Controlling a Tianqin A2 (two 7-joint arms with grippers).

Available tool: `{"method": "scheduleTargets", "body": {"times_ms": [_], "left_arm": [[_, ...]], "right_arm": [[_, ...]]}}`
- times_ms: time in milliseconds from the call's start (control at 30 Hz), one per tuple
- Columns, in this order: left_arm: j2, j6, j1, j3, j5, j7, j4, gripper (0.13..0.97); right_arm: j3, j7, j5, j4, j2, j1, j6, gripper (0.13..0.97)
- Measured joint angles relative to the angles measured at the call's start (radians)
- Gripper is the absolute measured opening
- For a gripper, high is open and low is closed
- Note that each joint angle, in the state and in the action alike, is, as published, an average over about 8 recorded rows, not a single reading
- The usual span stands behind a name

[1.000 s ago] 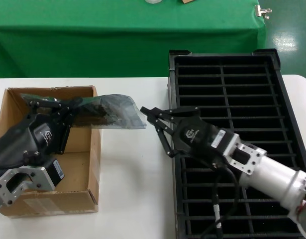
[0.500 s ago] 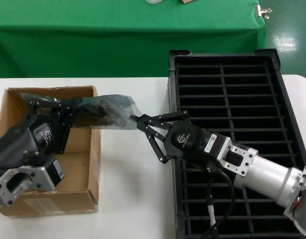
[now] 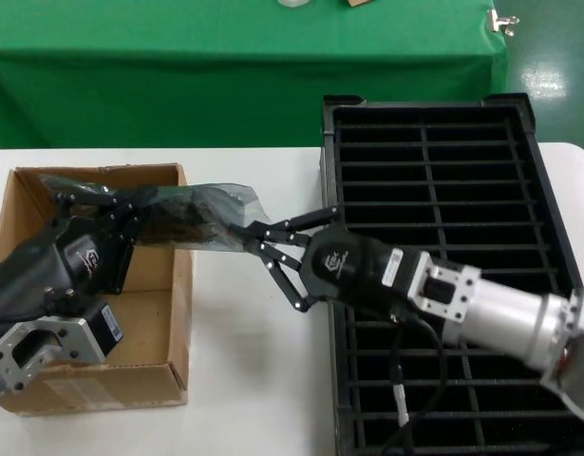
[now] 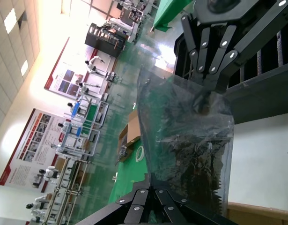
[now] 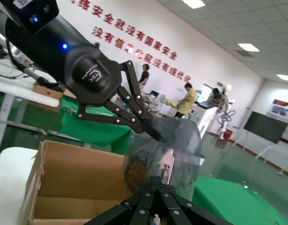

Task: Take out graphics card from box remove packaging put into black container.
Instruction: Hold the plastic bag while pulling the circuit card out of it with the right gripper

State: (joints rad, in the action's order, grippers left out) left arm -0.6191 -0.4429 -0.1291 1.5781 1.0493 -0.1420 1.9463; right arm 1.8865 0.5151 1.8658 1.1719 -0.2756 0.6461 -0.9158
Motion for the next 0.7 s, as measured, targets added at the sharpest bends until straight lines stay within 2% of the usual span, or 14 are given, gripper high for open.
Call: {"method": "scheduleTargets", "body": {"times_ms": [700], "left_arm": [[0.0, 0.0, 0.0, 0.0, 0.0, 0.0, 0.0, 0.139]], "right_arm": [[0.044, 0.042, -0.028, -0.417, 0.038, 0.301, -0.219, 0.133]]}}
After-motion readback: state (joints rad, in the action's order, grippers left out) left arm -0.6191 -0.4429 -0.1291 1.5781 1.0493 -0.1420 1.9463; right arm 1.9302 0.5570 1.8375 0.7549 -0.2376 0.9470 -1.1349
